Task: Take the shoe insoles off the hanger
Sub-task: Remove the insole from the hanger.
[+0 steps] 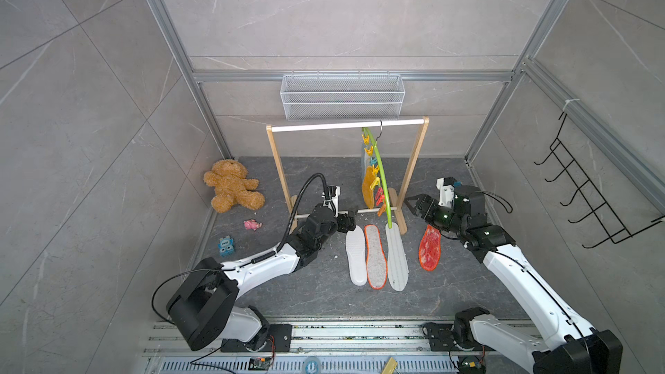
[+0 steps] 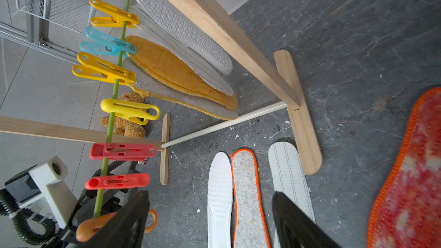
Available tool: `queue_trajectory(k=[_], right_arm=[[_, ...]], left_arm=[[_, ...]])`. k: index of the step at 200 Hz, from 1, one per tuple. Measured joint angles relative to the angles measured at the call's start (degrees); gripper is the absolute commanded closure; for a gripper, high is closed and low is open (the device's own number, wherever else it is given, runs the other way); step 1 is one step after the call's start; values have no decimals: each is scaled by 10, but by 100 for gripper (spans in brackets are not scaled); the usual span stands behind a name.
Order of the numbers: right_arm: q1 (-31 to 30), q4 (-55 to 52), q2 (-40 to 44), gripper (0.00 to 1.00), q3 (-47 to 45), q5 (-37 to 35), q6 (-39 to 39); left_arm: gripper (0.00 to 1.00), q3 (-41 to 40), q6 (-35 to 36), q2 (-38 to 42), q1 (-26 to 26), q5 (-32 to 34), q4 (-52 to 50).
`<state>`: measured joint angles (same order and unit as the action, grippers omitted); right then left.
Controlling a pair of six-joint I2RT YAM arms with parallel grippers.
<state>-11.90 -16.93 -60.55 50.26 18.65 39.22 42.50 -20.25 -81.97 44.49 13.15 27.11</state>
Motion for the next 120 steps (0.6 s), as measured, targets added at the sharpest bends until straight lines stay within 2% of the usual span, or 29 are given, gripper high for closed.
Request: queue_trajectory(k=[9, 13, 28, 78, 120], right_arm=[[4, -2, 0, 14, 0, 0, 0], [5, -2, 0, 14, 0, 0, 0], [11, -5, 0, 14, 0, 0, -2], [26, -17, 3, 14, 0, 3, -4], [32, -17, 18, 14, -12, 9, -4]], left_arm=[[11, 0, 3, -17, 0, -2, 14], [6, 0, 4, -24, 0, -2, 18], [0, 1, 5, -54, 0, -3, 40], [0, 42, 1, -150, 0, -17, 85], [5, 82, -11, -218, 4, -15, 120]])
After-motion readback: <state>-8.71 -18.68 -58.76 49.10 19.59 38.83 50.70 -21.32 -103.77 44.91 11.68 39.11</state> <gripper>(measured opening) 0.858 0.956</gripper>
